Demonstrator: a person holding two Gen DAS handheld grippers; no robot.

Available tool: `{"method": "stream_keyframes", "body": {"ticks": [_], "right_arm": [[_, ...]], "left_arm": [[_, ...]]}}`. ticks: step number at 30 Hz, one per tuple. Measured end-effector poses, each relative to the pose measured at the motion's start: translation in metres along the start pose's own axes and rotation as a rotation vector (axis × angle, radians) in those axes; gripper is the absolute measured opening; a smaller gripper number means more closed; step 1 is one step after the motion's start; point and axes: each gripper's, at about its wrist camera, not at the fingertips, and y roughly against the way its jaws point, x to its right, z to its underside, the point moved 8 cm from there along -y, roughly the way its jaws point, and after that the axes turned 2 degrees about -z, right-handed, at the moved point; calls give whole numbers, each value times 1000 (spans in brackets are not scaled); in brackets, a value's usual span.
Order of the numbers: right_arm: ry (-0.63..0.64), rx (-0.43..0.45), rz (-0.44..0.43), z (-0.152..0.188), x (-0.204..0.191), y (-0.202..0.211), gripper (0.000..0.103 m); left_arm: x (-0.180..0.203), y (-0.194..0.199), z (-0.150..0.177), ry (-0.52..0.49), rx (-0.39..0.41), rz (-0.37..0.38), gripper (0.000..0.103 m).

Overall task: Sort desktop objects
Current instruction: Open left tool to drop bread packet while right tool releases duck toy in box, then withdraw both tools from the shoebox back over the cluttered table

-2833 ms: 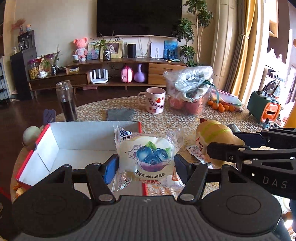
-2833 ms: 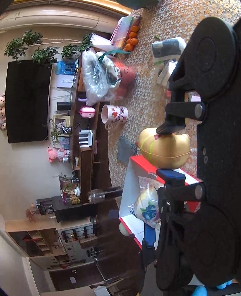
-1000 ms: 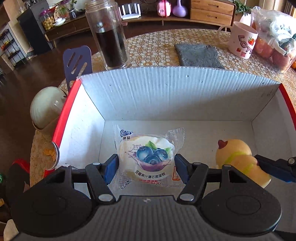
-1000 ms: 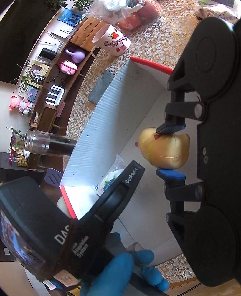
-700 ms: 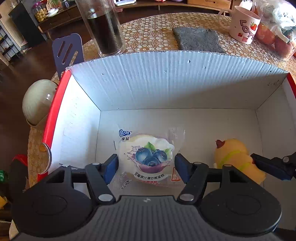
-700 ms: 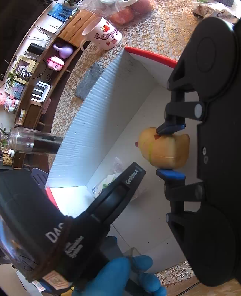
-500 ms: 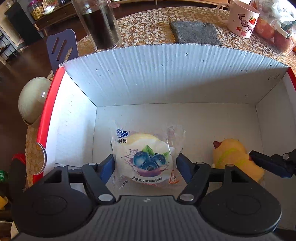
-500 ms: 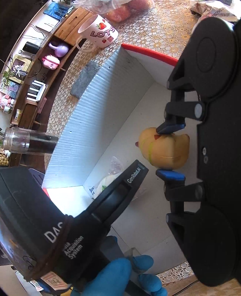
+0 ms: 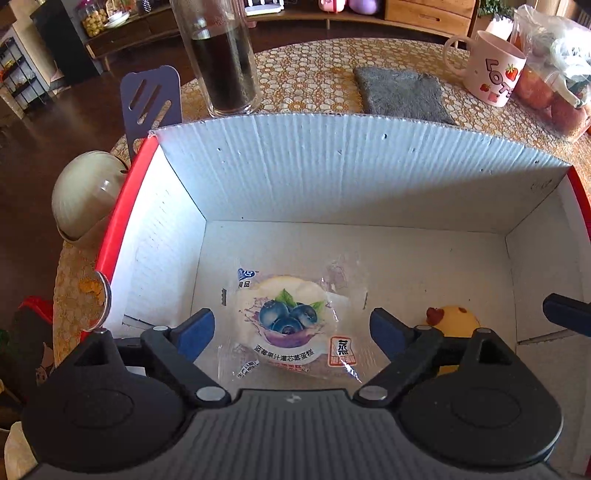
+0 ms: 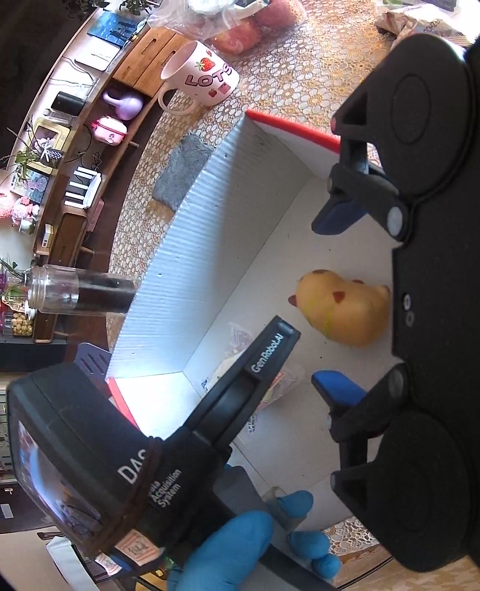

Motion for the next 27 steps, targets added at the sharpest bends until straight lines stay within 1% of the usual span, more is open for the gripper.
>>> {"method": "stream_keyframes", "body": {"ticks": [3, 4, 6, 13, 19, 27], "right_arm": [[1, 17, -3, 2, 1, 10, 83], [0, 20, -3, 3, 2, 12, 84], [-8, 28, -10, 6, 3, 18, 84], [-48, 76, -36, 14, 11, 45, 92], [-73, 119, -43, 19, 18, 71, 92], [-97, 172, -42, 33, 33, 107, 93]], "left_arm": [[1, 9, -1, 8, 20, 16, 94], [2, 12, -2, 9, 30, 16, 99], [2, 19, -3, 17, 54, 13, 103], [8, 35, 0, 46, 81, 32, 103], [15, 48, 8, 58, 91, 43, 103], [26, 78, 17, 49, 125, 15, 103]]}}
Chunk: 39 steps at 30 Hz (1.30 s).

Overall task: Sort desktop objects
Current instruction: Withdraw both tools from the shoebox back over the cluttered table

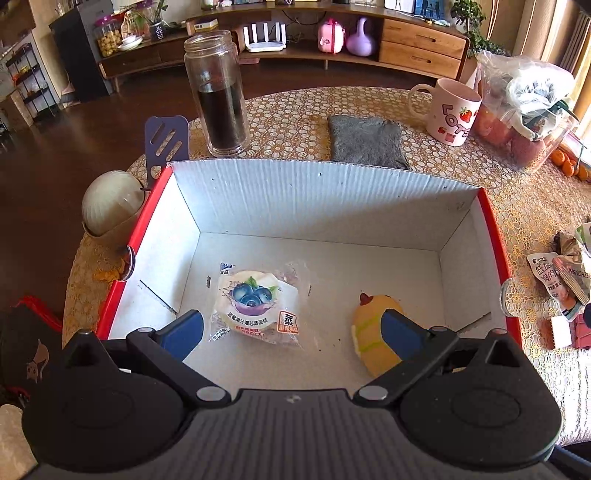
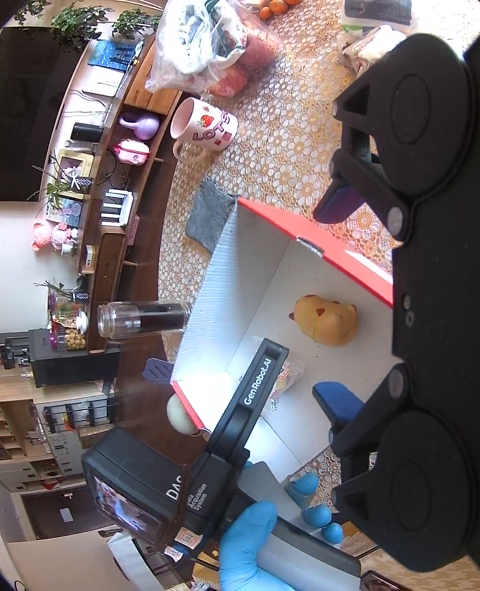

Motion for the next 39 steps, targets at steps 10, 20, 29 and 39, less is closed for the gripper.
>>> {"method": "stream_keyframes", "body": {"ticks": [10, 20, 29, 39], "right_arm": [[-27, 73, 38, 14, 33, 50, 93], [-67, 147, 88, 39, 77, 98, 93], [-113, 181, 143, 64, 119, 131, 93], [-122, 177, 193, 106, 151, 146, 93]], "left_arm": [[18, 52, 1, 10, 112, -17, 103], [59, 90, 8, -9, 199, 17, 103], [104, 111, 19, -12, 253, 113, 103], [172, 113, 43, -144, 330, 150, 103]]}}
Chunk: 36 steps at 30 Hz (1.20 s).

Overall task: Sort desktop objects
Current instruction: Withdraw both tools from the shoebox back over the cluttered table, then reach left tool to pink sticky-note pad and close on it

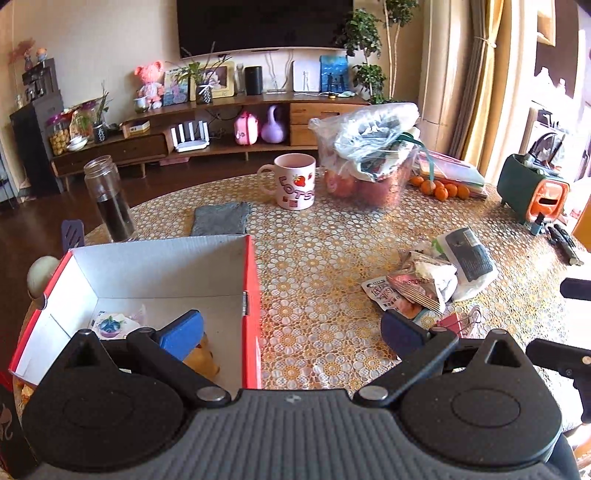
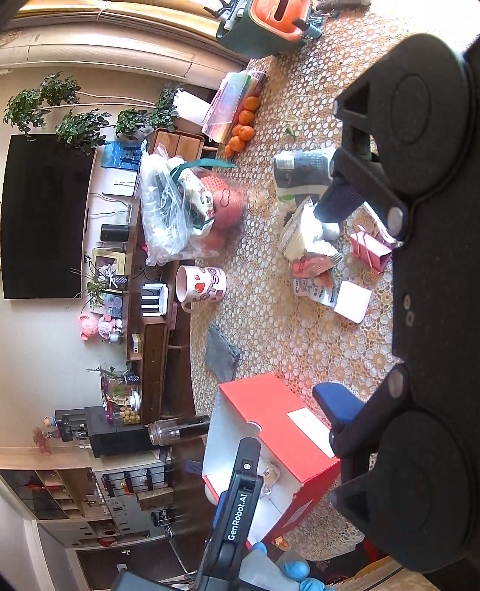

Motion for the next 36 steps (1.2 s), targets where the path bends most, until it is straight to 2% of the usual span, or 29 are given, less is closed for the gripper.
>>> {"method": "stream_keyframes", "body": {"ticks": [13, 22, 32, 36], "right_arm": [[-16, -26, 48, 34, 46, -5, 93], [-24, -70, 69, 59, 74, -28, 90], [-40, -132, 50, 77, 100, -69, 87], [5, -154, 25, 82, 101, -85, 87]], "left_arm": [[77, -25, 31, -118, 17, 73, 103], [104, -61, 47, -145, -15, 55, 103], [122, -110, 59, -173, -71, 22, 103], [125, -128, 60, -153, -96, 22, 103]]}}
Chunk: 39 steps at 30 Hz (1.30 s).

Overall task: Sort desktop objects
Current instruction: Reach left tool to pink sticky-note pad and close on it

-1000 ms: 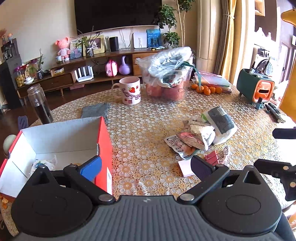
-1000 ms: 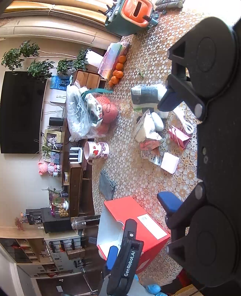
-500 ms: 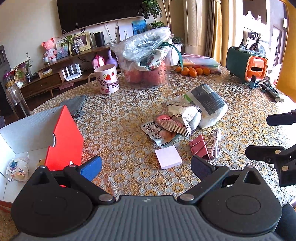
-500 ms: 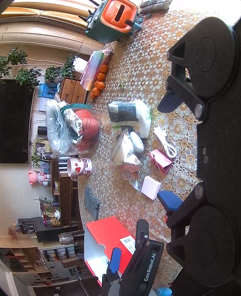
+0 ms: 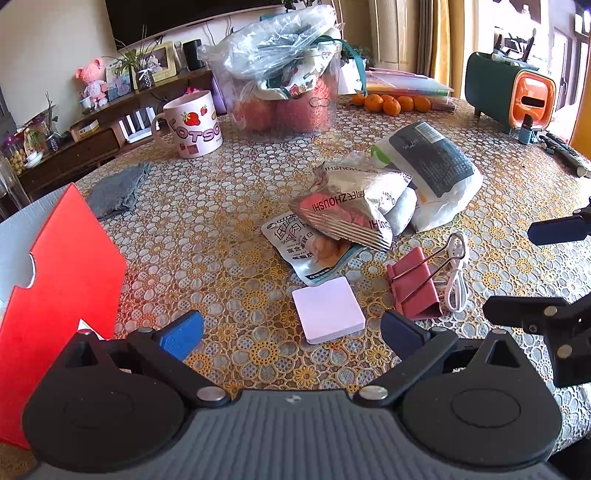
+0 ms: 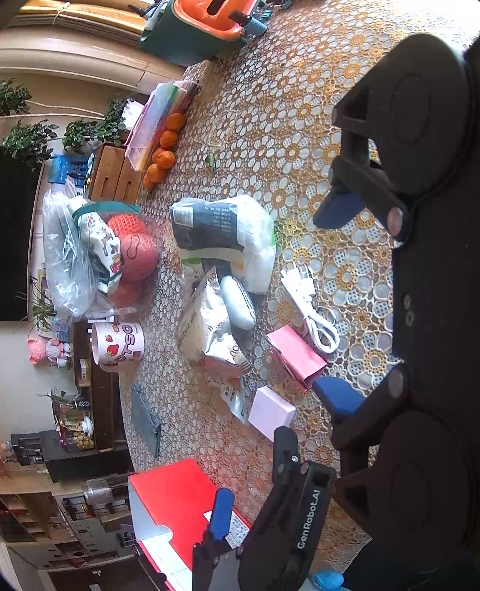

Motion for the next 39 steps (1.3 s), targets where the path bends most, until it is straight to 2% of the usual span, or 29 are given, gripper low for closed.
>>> {"method": "stream_keyframes", "body": {"ticks": [6, 12, 18, 21, 27, 29, 35, 39], "right_arm": [[71, -31, -41, 3, -3, -23, 87], [140, -49, -42, 3, -4, -40, 87], [155, -43, -72, 1, 0, -50, 87], [173, -31, -100, 0, 0, -52, 87], [170, -27, -162, -2, 1, -55, 81], [170, -27, -177, -2, 1, -55, 75], [160, -25, -168, -1, 0, -52, 73], [157, -21, -147, 0, 1, -49, 69]], "left_arm": [[3, -20, 1, 21, -30, 3, 102], [5, -31, 1, 36, -39, 6, 102], [6, -35, 0, 56, -36, 34, 102], [6, -35, 1, 74, -36, 56, 98], [7, -35, 0, 78, -28, 82, 92], [8, -35, 0, 75, -29, 84, 91], [11, -32, -2, 63, -34, 93, 79], [12, -30, -5, 62, -28, 96, 58]]}}
